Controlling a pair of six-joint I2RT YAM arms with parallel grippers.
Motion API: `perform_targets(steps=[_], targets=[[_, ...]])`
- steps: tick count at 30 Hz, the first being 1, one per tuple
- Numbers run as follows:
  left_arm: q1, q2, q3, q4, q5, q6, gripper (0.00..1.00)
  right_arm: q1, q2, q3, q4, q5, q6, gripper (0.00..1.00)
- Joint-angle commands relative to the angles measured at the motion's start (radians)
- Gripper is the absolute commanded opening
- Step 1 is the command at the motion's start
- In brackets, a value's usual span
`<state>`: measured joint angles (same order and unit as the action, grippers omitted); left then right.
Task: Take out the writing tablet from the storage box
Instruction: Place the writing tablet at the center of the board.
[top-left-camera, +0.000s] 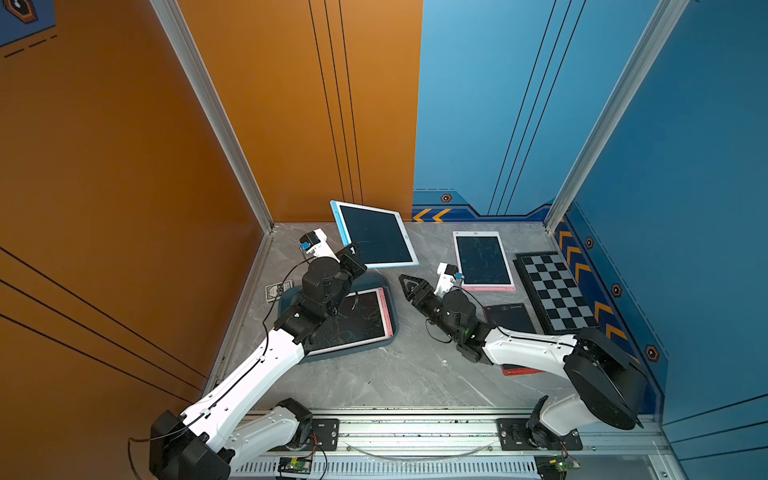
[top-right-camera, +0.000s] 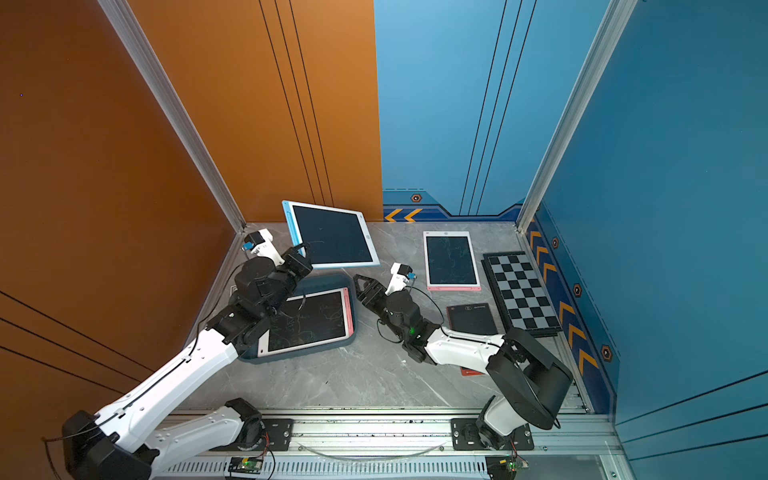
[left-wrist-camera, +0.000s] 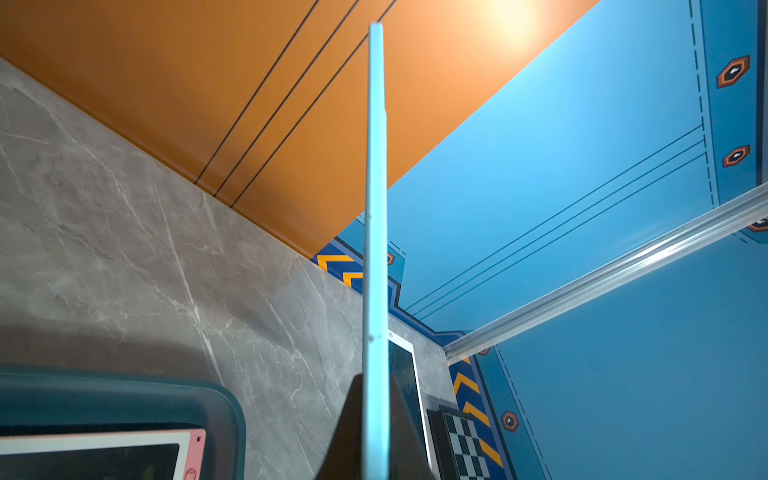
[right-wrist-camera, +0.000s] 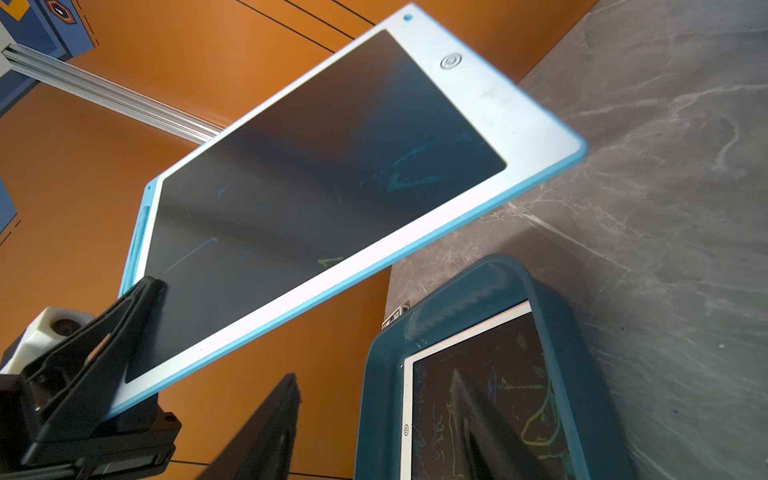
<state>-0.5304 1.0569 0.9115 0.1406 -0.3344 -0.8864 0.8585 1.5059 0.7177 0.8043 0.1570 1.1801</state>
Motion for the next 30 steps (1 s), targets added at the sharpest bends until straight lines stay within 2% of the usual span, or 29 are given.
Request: perform_targets(steps=[1, 5, 10, 16, 25, 30], targets=[[-0.002, -0.001, 0.013, 0.075, -0.011, -0.003, 0.0, -0.02, -0.014, -0.012, 0.071, 0.007, 0.009, 0.62], [-0.005, 0.011, 0.003, 0.097, 0.024, -0.048, 0.0, -0.045, 0.054, 0.003, 0.227, -0.043, 0.044, 0.63], [-0.012, 0.012, 0.002, 0.107, 0.046, -0.061, 0.0, -0.076, 0.202, 0.021, 0.455, -0.107, 0.197, 0.61], [-0.021, 0.017, 0.002, 0.111, 0.062, -0.074, 0.0, -0.071, 0.332, 0.06, 0.607, -0.123, 0.284, 0.58], [-0.02, 0.006, -0.032, 0.11, 0.051, -0.087, 0.0, -0.078, 0.349, 0.092, 0.613, -0.148, 0.27, 0.56], [0.038, -0.009, -0.028, 0.111, 0.049, -0.09, 0.0, -0.062, 0.347, 0.097, 0.613, -0.168, 0.28, 0.56]])
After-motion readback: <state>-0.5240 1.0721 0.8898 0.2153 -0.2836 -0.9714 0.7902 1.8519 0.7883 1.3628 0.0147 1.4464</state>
